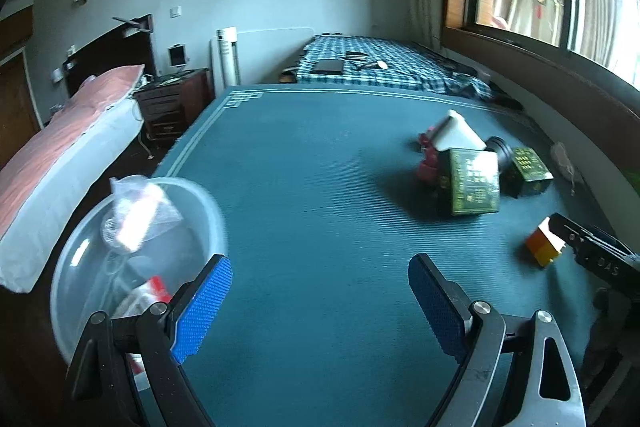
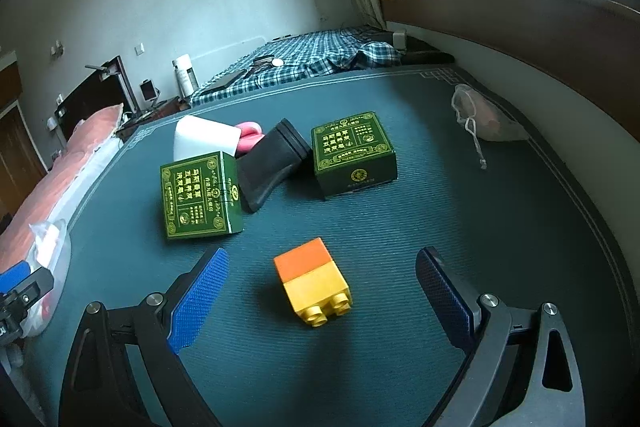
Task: Organize objects
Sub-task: 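Move both open tools back over the table toward the toy block and green box, then grasp the orange-yellow block with the right tool while the left tool grasps the green box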
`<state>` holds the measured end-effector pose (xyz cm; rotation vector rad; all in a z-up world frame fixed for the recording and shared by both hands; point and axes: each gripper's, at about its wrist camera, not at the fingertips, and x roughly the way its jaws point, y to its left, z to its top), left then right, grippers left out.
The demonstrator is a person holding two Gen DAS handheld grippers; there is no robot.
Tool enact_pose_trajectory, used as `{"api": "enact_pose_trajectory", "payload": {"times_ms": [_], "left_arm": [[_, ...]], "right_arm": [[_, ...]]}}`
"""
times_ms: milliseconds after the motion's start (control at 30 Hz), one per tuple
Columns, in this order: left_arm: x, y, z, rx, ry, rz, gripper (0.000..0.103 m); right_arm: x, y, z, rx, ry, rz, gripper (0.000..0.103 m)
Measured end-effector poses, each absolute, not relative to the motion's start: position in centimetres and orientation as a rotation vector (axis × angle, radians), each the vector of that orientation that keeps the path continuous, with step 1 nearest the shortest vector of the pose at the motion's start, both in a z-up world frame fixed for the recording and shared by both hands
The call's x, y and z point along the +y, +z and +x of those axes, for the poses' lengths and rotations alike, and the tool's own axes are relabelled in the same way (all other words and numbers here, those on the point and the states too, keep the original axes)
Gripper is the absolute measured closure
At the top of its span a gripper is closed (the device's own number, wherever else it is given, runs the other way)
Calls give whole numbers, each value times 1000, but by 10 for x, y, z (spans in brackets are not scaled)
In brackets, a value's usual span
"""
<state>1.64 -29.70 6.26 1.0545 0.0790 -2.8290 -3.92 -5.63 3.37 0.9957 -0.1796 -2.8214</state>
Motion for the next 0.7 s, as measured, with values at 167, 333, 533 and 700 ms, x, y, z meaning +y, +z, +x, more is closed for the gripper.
{"api": "enact_pose_trajectory", "payload": {"times_ms": [167, 333, 533, 700], "left_arm": [[-282, 58, 4, 71, -2853, 1098, 10], [-271, 54, -8, 65, -2860, 1129, 10], [-259, 53, -22, 60, -2873, 1140, 10], [-247, 51, -38, 67, -2886, 1165, 10]], "right_arm": [[-59, 30, -43, -145, -2807, 1009, 7], [-63, 24, -48, -128, -2802, 1014, 8], [-67, 16, -59, -117, -2763, 1078, 18], [-66, 8, -67, -138, -2722, 1147, 38]]}}
